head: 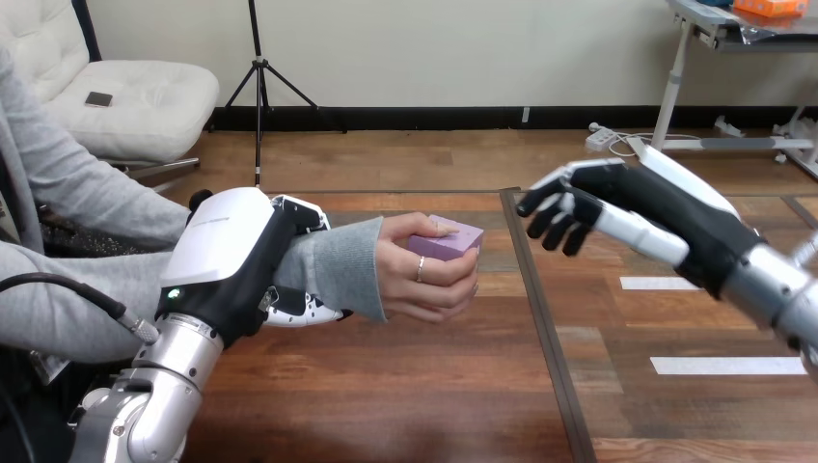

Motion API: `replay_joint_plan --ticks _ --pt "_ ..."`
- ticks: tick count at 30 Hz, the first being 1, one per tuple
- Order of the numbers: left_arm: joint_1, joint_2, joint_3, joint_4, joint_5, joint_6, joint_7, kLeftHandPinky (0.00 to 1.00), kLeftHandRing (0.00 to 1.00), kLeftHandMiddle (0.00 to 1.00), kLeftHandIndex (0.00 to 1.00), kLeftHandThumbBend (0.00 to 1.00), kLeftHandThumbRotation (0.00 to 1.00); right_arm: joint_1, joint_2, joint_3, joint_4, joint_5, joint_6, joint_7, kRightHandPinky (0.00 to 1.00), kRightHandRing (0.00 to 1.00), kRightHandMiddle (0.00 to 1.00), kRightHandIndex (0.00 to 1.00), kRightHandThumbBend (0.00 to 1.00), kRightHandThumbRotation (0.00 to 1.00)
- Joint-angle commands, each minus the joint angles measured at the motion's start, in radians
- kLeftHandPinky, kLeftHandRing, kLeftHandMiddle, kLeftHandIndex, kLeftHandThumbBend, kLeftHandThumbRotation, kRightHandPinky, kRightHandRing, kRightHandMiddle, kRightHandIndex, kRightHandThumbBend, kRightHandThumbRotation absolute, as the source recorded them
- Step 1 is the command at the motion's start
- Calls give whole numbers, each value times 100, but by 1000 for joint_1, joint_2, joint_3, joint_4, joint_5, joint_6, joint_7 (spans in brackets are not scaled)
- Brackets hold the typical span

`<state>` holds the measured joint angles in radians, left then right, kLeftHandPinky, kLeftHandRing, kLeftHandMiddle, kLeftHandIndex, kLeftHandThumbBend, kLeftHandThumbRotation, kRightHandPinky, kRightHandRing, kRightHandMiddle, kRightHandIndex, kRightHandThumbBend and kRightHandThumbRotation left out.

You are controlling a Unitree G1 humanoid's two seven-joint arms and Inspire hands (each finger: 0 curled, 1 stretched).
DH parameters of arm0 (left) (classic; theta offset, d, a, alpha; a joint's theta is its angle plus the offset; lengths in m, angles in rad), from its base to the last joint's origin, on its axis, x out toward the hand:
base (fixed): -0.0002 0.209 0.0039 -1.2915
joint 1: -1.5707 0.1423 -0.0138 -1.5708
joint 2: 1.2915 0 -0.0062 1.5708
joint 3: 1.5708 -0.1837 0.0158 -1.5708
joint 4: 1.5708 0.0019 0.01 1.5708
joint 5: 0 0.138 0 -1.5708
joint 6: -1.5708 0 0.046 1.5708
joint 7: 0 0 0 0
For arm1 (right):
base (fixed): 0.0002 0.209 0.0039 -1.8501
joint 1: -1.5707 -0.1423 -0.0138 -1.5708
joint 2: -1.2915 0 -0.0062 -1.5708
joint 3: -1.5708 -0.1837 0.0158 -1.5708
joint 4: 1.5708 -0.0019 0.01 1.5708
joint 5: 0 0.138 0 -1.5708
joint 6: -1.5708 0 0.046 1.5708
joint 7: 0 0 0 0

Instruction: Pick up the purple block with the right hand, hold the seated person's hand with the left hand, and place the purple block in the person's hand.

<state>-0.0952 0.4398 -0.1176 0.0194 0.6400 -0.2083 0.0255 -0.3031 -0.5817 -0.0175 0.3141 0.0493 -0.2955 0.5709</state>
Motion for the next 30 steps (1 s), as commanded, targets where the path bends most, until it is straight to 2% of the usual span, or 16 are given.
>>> replay_joint_plan --ticks 1,10,16,22,24,30 --pt "-39 2 37 -85 -11 -14 39 19 26 32 33 68 0 21 44 -43 -59 39 -30 -38 49 56 61 64 84 96" --pt "-29 7 48 -99 -43 -9 5 21 27 33 34 70 0 79 78 -53 -87 55 -30 -79 49 56 60 62 86 98" --pt "-16 12 56 -116 -54 -9 -12 27 34 39 40 73 4 104 103 -62 -91 69 -41 -92 50 57 61 63 86 100" --pt "1 18 59 -138 -45 -8 -10 37 44 48 48 76 21 120 121 -68 -89 69 -79 -110 51 58 62 63 85 100" --pt "6 20 61 -142 -48 -11 -11 41 50 53 52 79 31 125 124 -69 -92 69 -83 -113 51 58 62 63 86 100" --pt "27 23 70 -162 -80 -12 -36 49 58 62 61 87 46 149 136 -79 -120 78 -65 -130 52 59 63 64 87 100"
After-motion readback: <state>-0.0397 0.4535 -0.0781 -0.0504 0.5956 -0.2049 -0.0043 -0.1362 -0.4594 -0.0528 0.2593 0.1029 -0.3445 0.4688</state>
